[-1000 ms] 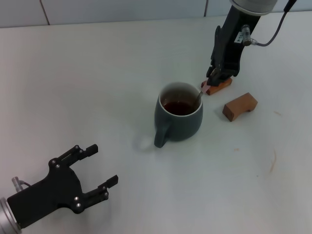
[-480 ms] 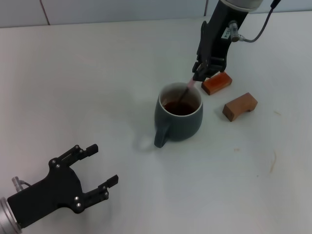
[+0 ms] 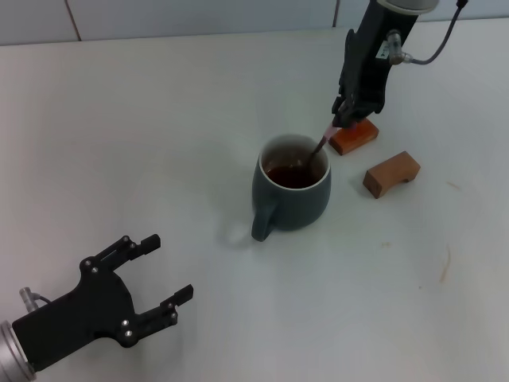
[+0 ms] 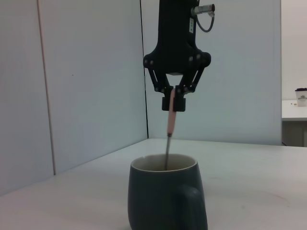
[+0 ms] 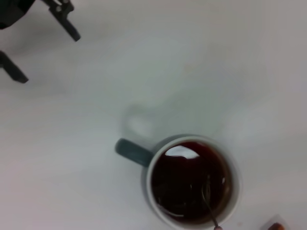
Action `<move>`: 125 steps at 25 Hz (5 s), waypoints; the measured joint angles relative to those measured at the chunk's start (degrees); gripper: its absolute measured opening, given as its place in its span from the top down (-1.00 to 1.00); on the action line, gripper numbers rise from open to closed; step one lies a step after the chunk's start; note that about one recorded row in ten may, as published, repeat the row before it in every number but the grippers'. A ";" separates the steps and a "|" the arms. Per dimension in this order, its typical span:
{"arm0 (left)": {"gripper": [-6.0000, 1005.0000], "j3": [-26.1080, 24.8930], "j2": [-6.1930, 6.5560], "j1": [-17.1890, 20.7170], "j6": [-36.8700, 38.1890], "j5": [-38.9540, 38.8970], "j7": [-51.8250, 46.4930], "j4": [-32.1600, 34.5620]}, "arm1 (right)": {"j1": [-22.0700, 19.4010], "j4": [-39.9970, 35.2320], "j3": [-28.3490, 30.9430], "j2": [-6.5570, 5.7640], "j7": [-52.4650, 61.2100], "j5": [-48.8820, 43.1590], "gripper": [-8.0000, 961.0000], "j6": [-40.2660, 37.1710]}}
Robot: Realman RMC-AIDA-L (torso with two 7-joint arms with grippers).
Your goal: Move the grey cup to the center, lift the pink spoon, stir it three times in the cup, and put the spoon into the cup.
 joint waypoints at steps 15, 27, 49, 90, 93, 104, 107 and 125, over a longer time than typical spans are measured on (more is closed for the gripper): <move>-0.60 0.00 0.00 -0.04 -0.84 0.37 -0.07 -0.02 | 0.87 -0.07 0.57 0.55 -1.72 3.39 0.75 -0.97; -0.60 0.00 0.00 -0.04 -0.88 0.40 -0.07 -0.09 | 0.66 0.16 0.28 0.50 -0.06 -1.29 0.75 0.86; -0.60 0.00 0.00 -0.23 -0.88 0.17 -0.07 -0.08 | 0.54 -1.46 0.25 2.73 0.08 -1.22 0.66 1.15; -0.60 0.00 0.10 0.27 -1.18 0.14 -0.68 -0.08 | -49.76 14.05 28.22 -3.22 -55.12 66.56 -0.18 1.39; -0.60 0.00 0.22 0.45 -1.02 0.12 -0.68 0.02 | -52.49 17.87 28.91 -3.91 -59.83 66.56 -0.28 1.26; -0.60 0.00 0.34 0.76 -0.36 0.30 -1.24 0.10 | -59.29 21.85 29.63 -3.84 -63.89 57.11 -0.57 5.64; -0.60 0.00 0.35 0.75 -0.31 0.35 -1.40 0.14 | -58.51 23.67 29.28 -3.42 -65.75 55.37 -0.57 8.20; -0.60 0.33 0.35 0.86 -0.25 0.47 -1.47 0.14 | -53.70 27.15 28.76 -1.72 -69.72 53.43 -0.57 15.97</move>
